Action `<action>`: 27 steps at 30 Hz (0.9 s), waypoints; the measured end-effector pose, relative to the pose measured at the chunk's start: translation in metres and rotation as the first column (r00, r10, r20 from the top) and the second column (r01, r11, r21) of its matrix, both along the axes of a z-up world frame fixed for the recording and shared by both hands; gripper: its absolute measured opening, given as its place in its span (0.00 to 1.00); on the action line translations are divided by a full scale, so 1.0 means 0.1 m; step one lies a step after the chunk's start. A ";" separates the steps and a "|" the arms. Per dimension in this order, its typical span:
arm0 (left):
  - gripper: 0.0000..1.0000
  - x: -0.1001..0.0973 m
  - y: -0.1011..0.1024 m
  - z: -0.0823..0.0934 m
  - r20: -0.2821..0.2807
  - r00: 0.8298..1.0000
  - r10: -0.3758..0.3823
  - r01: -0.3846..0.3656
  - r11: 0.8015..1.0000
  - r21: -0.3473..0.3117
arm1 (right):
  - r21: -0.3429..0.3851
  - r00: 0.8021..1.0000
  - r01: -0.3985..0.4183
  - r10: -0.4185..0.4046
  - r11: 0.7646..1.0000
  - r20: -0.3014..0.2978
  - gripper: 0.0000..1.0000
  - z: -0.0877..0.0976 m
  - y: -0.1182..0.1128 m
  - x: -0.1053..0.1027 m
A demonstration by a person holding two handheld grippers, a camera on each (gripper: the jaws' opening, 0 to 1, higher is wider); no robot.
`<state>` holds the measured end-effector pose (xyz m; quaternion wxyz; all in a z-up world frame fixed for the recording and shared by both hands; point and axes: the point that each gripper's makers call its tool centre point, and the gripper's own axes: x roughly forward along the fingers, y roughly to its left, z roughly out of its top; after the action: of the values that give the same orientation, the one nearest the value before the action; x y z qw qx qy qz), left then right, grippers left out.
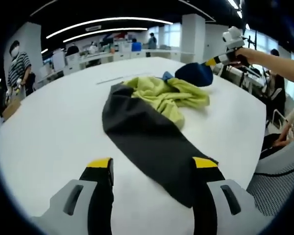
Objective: Fold the garment on the visible template until the final outline fits inside the template.
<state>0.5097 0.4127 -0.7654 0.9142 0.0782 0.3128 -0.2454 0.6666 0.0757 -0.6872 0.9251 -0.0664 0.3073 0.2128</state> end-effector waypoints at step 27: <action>0.30 -0.14 -0.03 -0.19 -0.091 0.994 0.068 -0.064 0.997 0.052 | -0.034 0.986 0.149 -0.152 0.988 -0.076 0.00 -0.28 -0.56 -0.18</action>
<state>0.4953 0.4093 -0.7847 0.9041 0.0786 0.3632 -0.2108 0.6483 0.0198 -0.7151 0.9248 -0.0477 0.3504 0.1404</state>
